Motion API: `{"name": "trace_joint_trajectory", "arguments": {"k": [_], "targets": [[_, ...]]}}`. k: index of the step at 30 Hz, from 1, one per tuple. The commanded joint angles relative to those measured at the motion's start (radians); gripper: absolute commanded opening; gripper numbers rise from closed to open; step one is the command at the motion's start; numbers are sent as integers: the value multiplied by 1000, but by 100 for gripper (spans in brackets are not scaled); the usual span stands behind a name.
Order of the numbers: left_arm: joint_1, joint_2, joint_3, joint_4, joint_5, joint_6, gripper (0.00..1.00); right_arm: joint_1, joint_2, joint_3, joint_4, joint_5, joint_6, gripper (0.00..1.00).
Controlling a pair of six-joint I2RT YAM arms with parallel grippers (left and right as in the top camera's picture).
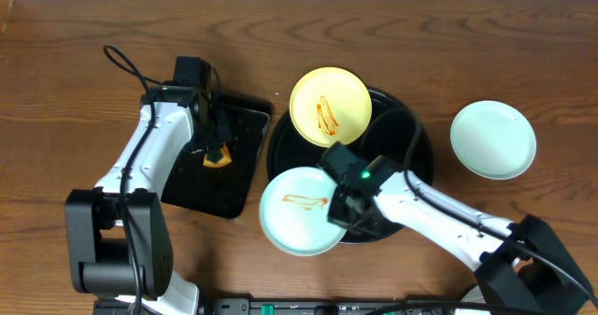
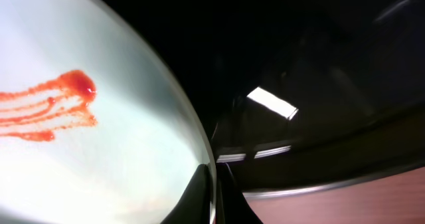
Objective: Clean dirty plates on tray and stack at the side
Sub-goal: 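Drag the front pale green plate toward the tray center with the right gripper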
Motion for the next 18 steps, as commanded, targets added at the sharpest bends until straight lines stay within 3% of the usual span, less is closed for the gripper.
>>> {"name": "trace_joint_trajectory", "arguments": {"k": [1,12,18], "targets": [[4,-15,-7,-4,-1,13,8,-68,-43,-5,-12,144,-147,1],[4,-15,-7,-23,-1,13,8,-306,-76,-5,-11,309,-468,1],[-16,-15,-43,-21,14,2,8,-392,-76,-5,-9,397,-521,1]]}}
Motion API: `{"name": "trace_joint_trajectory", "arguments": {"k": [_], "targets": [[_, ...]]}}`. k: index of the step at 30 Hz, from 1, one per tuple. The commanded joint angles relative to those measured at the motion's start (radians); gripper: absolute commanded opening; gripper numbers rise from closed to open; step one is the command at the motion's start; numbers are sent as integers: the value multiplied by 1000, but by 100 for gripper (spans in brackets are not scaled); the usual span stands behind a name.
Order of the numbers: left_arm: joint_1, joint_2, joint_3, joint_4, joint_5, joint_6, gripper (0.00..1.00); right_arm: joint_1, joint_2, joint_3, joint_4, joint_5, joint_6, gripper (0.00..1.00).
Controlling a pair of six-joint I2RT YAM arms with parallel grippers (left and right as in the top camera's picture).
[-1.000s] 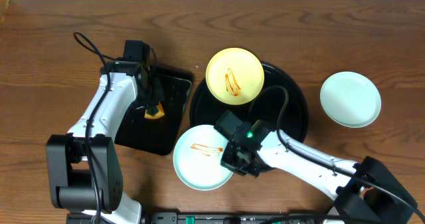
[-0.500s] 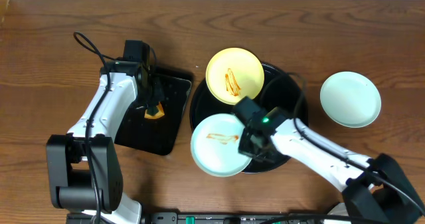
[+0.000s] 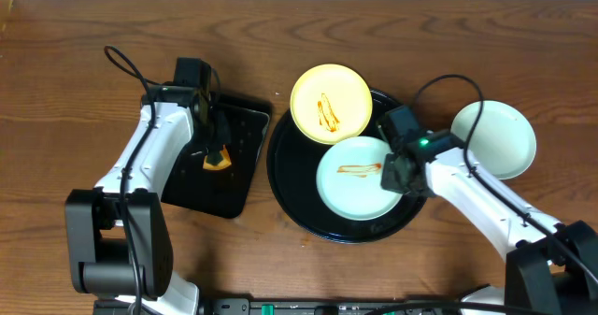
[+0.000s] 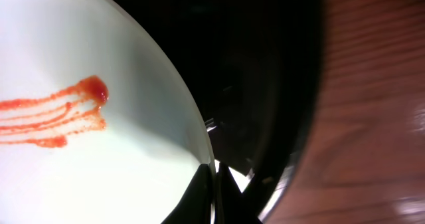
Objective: Clean dirty plates on tray and stack at the side
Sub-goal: 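Drag the front pale green plate toward the tray center with the right gripper, then grasp the sponge again with the left gripper and lift it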
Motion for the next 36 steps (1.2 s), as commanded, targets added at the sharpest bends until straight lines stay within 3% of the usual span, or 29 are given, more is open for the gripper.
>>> {"name": "trace_joint_trajectory", "arguments": {"k": [1,10,17,22,30,36], "targets": [[-18,-15,-49,4,10,-8,8,-51,-16,-5,2,125,-88,1],[-89,-14,-216,127,56,-82,8,-88,-16,-5,33,151,-184,1],[-163,-15,-230,150,84,-151,8,-87,-16,-5,38,151,-193,1],[-207,-15,-230,236,206,-161,8,-88,-16,-5,38,151,-212,1],[-211,-15,-225,308,203,-171,8,-88,-16,-5,45,151,-263,1],[-211,-29,-187,319,106,-112,8,-87,-16,-5,62,142,-340,1]]}}
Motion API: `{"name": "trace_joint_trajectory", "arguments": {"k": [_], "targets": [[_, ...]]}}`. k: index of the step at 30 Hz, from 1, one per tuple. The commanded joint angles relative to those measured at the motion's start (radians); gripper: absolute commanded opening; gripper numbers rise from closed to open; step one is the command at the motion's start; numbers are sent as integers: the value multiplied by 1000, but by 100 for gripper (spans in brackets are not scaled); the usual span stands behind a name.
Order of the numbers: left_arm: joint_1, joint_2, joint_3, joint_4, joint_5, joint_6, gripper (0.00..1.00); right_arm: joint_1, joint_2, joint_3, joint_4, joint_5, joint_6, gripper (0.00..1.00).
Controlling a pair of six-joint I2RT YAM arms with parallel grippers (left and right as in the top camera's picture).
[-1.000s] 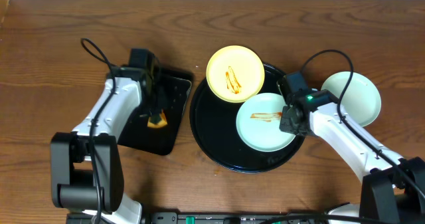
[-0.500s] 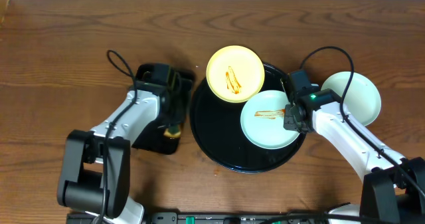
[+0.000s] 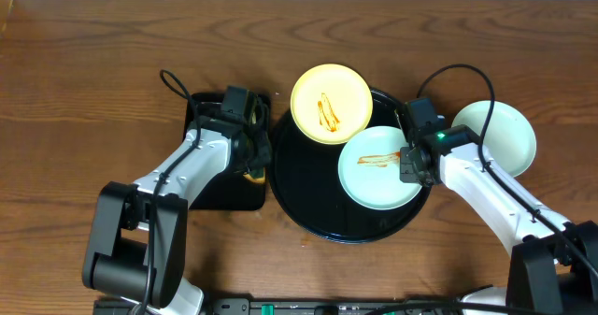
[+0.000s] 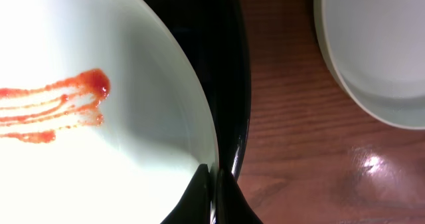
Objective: Clean dirty plates on tray and stack at the side
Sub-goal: 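Grasp the sponge again with the left gripper and lift it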
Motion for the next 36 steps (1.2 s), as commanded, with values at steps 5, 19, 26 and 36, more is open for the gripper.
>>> {"name": "trace_joint_trajectory", "arguments": {"k": [5,19,26,36], "targets": [[-7,-92,40,-3,-106,60,8,-6,-16,-5,2,16,-115,1],[-7,-302,40,-21,-137,101,8,-6,-16,-5,32,-100,-212,1],[-7,-343,40,-21,-140,119,8,-6,-16,-5,39,-104,-212,1],[-7,-346,40,-21,-140,119,8,-6,-16,-5,39,-104,-212,1]]}}
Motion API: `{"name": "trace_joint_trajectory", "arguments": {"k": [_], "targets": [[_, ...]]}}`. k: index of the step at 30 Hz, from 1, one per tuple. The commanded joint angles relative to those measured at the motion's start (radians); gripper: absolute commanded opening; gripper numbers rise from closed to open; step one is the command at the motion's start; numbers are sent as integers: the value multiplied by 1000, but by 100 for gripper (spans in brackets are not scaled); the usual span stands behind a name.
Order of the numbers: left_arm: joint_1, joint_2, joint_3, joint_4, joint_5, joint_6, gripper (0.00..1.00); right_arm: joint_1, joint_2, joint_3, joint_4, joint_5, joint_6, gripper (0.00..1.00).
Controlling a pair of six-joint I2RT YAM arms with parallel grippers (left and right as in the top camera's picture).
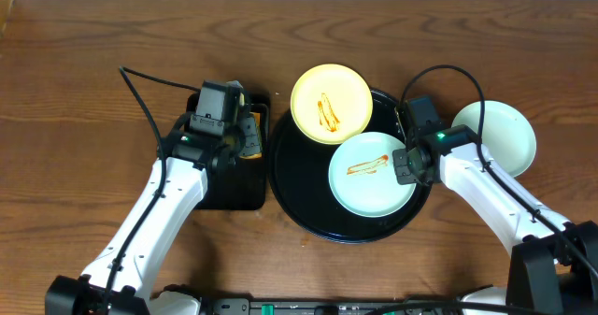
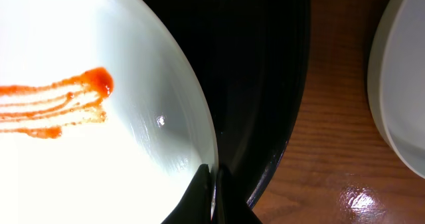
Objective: Clean dirty plates on tray and stack at the side
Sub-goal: 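Grasp the sponge again with the left gripper and lift it, then scrub the sauce on the held pale green plate with the left sponge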
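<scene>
A pale green plate [image 1: 372, 173] smeared with ketchup [image 2: 60, 108] lies on the right side of the round black tray [image 1: 299, 179]. My right gripper [image 1: 404, 163] is shut on its right rim, and the fingertips [image 2: 214, 179] pinch the edge. A yellow plate [image 1: 331, 104] with ketchup rests on the tray's back edge. A clean pale green plate [image 1: 493, 137] sits on the table to the right, and its rim [image 2: 405, 84] shows in the right wrist view. My left gripper [image 1: 246, 139] holds a yellow sponge [image 1: 250, 149] at the right edge of a small black rectangular tray [image 1: 224, 189].
Brown wooden table [image 1: 84, 63] all around. The right arm's cable [image 1: 448, 72] loops above the round tray's right side, and the left arm's cable [image 1: 140, 86] arcs at the back left.
The dirty pale green plate has shifted slightly left and turned a little in my right gripper. My left gripper with the sponge has moved a little toward the back, and its arm now reaches in from lower down.
My right gripper first held the dirty pale green plate over the tray's front-left edge. Then the plate was at the tray's centre-right, then far right, and now slightly left of that. My left gripper held the sponge over the small black tray, then at that tray's right edge.
</scene>
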Motion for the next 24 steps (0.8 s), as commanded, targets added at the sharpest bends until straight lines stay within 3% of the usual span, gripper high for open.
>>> {"name": "trace_joint_trajectory", "arguments": {"k": [1,8,12,18,24], "targets": [[-5,-18,38,2,-20,17,8,-6,-16,-5,2,-5,-14,1],[-6,-19,38,26,-12,18,8,-6,-16,-5,2,-10,-14,1],[-6,-24,38,89,177,52,8,-6,-16,-5,1,-46,-14,1],[-55,0,38,187,401,-124,8,-6,-16,-5,-9,-169,40,1],[-193,54,38,290,408,-208,8,-5,-16,-5,-13,-200,47,1]]}}
